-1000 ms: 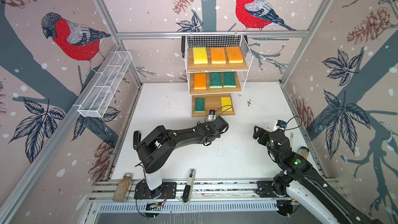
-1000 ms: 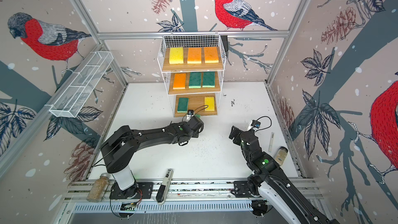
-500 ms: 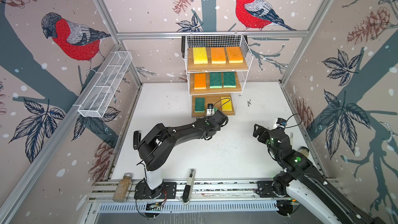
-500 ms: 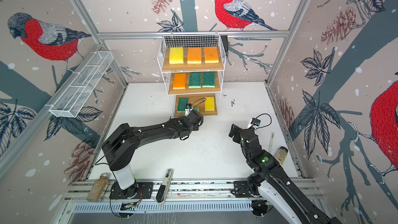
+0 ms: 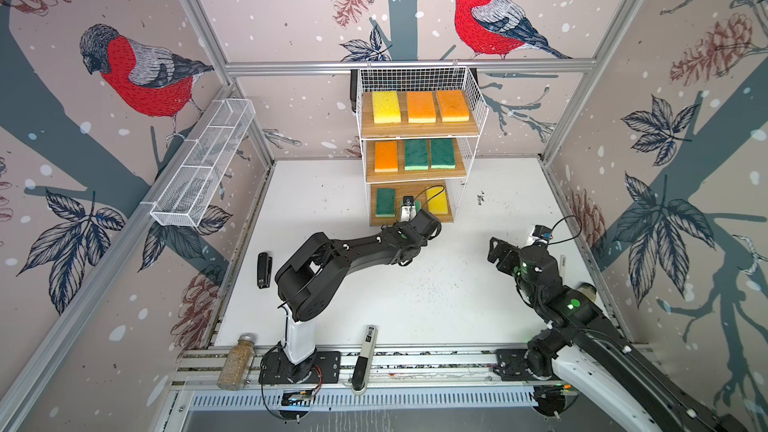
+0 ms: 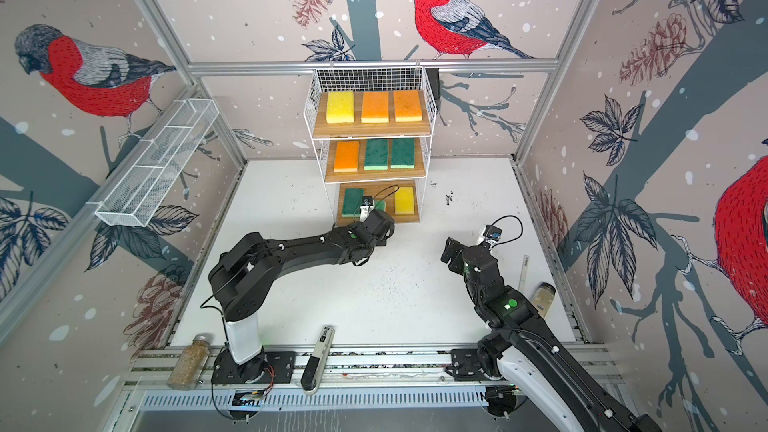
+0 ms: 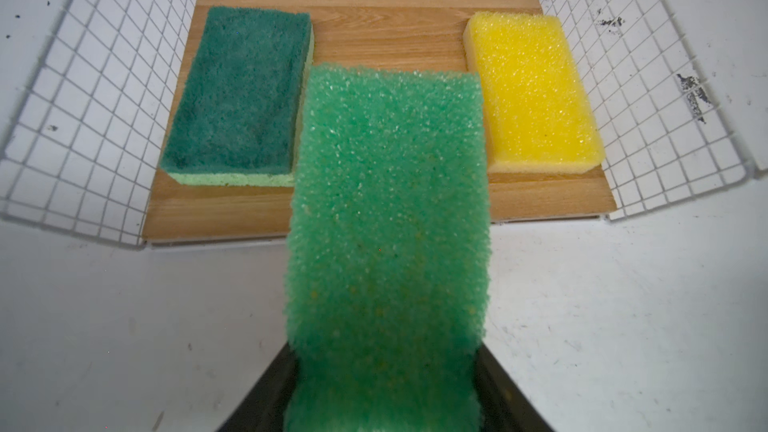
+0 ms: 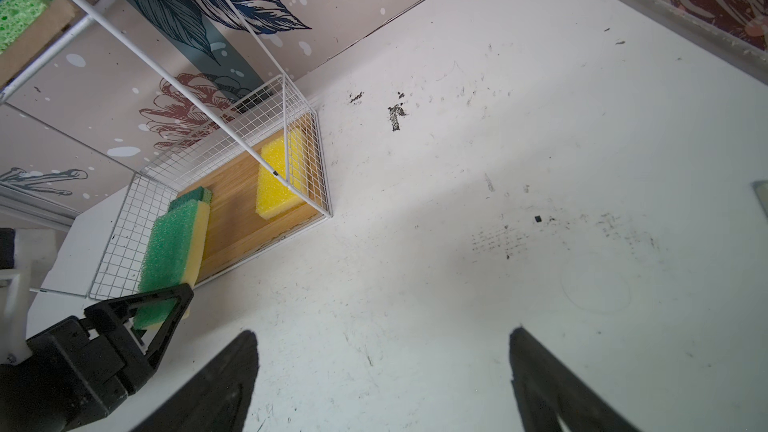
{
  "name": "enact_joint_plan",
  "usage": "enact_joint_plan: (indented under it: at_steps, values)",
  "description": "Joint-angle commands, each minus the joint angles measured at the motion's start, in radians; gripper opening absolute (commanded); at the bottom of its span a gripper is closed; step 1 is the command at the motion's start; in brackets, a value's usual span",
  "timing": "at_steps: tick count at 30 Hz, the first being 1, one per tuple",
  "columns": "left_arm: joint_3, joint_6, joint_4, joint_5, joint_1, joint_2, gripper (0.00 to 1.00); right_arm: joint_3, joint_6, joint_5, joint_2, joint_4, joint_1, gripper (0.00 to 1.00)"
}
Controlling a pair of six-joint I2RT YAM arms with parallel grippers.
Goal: Place and organize the cleaning sponges onto the shelf
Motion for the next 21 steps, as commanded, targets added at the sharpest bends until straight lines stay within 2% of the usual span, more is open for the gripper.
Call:
enact_joint_plan:
  at_steps: [1,21]
  values:
    - [0.010,0.033,0.053,-0.011,0.007,0.018,0.56,0.011,-0.010,0.004,0.008,0.006,0.000,0.94]
    - [0.033,0.094,0.155,0.029,0.052,0.082,0.56,0.032,-0.001,-0.016,0.097,0.041,0.000,0.94]
